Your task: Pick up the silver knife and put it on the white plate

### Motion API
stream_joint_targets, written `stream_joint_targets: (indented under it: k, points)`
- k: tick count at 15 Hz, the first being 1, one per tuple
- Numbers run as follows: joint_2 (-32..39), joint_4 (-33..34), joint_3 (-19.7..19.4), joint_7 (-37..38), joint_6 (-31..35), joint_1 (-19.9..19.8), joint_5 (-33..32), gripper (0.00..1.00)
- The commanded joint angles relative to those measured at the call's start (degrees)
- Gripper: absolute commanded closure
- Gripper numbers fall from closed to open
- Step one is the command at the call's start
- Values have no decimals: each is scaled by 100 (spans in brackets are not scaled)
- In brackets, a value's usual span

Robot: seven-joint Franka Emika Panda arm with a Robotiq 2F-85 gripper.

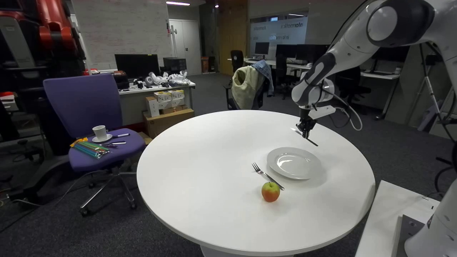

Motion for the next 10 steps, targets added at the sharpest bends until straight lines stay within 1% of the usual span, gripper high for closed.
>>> stream_joint_targets:
  k: [1,6,10]
  points:
    - [-545,-505,171,-546,-85,-29,-128,98]
    - [-727,-789,349,-883,-117,23,-84,98]
    - [-858,-1022,456,-833,-109,69,7,98]
